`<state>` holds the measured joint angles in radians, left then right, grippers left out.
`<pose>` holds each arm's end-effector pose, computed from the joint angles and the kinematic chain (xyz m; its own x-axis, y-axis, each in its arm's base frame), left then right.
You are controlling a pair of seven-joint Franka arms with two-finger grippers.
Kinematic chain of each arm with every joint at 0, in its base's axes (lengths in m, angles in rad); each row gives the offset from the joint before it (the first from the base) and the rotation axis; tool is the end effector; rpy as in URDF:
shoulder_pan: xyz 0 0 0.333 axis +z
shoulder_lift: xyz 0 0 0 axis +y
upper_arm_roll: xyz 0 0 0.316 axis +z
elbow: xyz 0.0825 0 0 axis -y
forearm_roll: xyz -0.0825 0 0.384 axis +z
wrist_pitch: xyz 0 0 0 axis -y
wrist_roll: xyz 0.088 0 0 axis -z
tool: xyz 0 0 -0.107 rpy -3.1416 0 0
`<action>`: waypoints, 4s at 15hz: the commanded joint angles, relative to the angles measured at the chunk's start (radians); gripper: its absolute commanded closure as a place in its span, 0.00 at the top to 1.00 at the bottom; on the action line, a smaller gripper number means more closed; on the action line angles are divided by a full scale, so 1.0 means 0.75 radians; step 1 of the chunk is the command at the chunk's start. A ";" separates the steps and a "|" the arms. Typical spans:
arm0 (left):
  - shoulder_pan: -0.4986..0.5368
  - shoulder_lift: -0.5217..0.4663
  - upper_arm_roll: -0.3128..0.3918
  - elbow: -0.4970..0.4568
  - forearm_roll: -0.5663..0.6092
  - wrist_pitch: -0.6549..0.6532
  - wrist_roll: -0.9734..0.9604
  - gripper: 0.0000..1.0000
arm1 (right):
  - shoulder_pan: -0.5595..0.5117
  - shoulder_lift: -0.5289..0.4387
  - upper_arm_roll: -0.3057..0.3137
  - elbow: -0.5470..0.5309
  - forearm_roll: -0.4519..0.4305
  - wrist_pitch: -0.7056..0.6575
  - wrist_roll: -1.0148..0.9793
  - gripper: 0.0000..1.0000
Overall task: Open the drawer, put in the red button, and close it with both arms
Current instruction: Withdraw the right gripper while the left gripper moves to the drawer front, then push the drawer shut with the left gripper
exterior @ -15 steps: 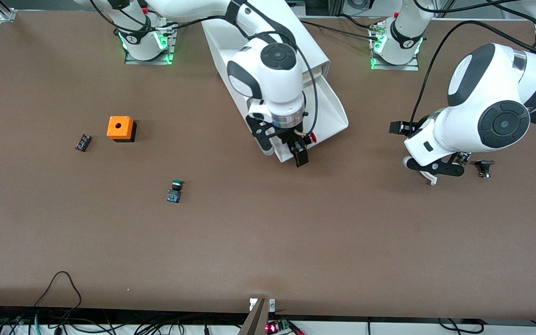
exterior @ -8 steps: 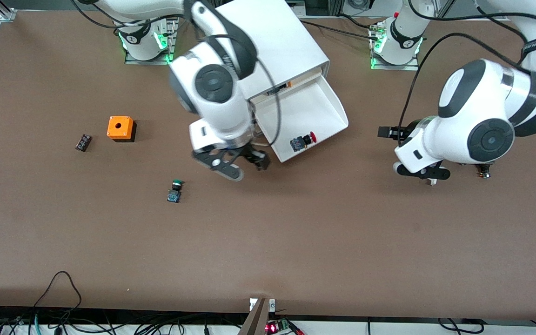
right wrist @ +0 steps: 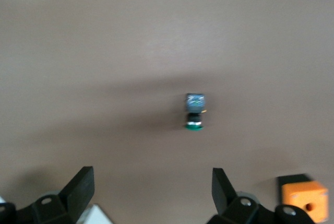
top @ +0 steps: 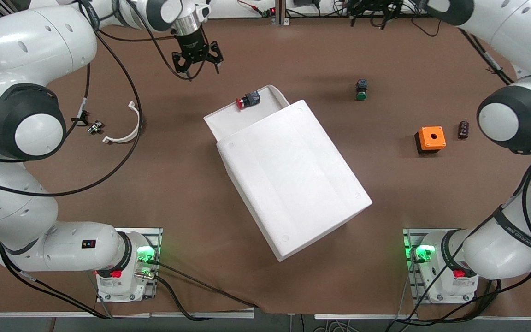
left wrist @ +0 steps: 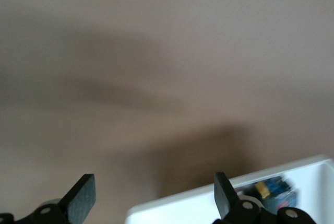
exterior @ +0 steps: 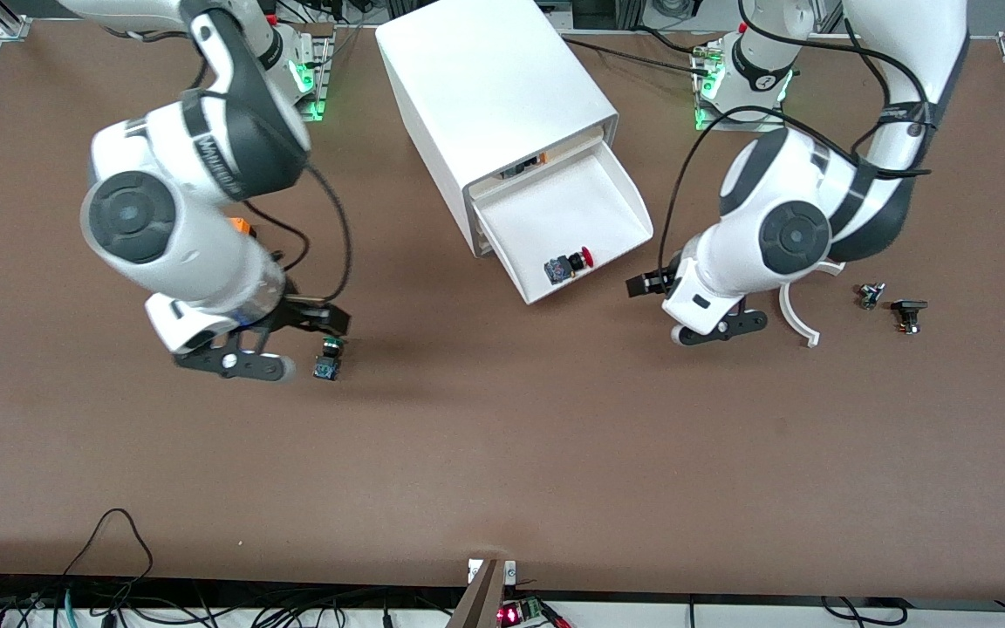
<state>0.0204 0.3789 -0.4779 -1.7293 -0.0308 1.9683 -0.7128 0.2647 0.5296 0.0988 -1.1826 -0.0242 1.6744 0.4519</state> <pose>0.5815 -0.2593 0.3768 0.9404 0.2711 -0.2053 0.2926 -0.9527 0.0825 0.6668 0.2330 0.4826 0.9943 -0.0976 -0.0433 -0.0981 -0.9952 -0.0078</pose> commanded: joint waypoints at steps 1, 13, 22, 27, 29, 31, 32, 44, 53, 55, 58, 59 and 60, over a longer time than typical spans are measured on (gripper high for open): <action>0.016 -0.190 -0.013 -0.326 0.008 0.377 -0.109 1.00 | -0.128 -0.135 0.016 -0.172 0.022 0.021 -0.234 1.00; -0.050 -0.031 -0.089 -0.376 0.010 0.583 -0.315 0.99 | -0.259 -0.694 -0.019 -0.800 0.024 0.208 -0.369 1.00; -0.111 -0.014 -0.089 -0.392 0.057 0.577 -0.538 0.99 | -0.251 -0.812 -0.042 -0.792 0.018 0.081 -0.349 1.00; -0.111 -0.018 -0.101 -0.386 0.057 0.450 -0.543 0.99 | -0.310 -0.831 -0.023 -0.786 0.024 0.079 -0.355 1.00; -0.129 -0.010 -0.107 -0.386 0.057 0.413 -0.547 0.99 | -0.310 -0.831 -0.027 -0.781 0.026 0.081 -0.363 1.00; -0.176 0.014 -0.107 -0.384 0.057 0.411 -0.553 0.99 | -0.310 -0.833 -0.027 -0.784 0.038 0.081 -0.351 1.00; -0.191 0.014 -0.107 -0.384 0.055 0.411 -0.553 0.99 | -0.310 -0.835 -0.036 -0.781 0.061 0.077 -0.357 1.00; -0.232 0.031 -0.265 -0.374 0.031 0.294 -0.604 1.00 | -0.308 -0.794 -0.058 -0.657 0.063 -0.019 -0.371 1.00; -0.254 0.063 -0.277 -0.353 0.031 0.276 -0.602 1.00 | -0.312 -0.792 -0.062 -0.657 0.059 -0.038 -0.380 1.00; -0.228 0.053 -0.275 -0.311 0.031 0.229 -0.602 1.00 | -0.312 -0.794 -0.062 -0.659 0.057 -0.040 -0.380 1.00; -0.189 0.055 -0.255 -0.078 0.053 -0.089 -0.582 1.00 | -0.312 -0.794 -0.062 -0.659 0.057 -0.044 -0.380 1.00; -0.173 0.057 -0.244 -0.008 0.055 -0.177 -0.573 1.00 | -0.312 -0.794 -0.062 -0.659 0.059 -0.044 -0.380 1.00; -0.152 0.057 -0.238 0.047 0.057 -0.241 -0.565 1.00 | -0.314 -0.794 -0.062 -0.659 0.059 -0.044 -0.380 1.00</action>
<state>-0.1164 0.4140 -0.6647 -1.8066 -0.0124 1.9124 -1.1506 0.0410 -0.0712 0.0498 -1.6990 0.0030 1.6636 0.1879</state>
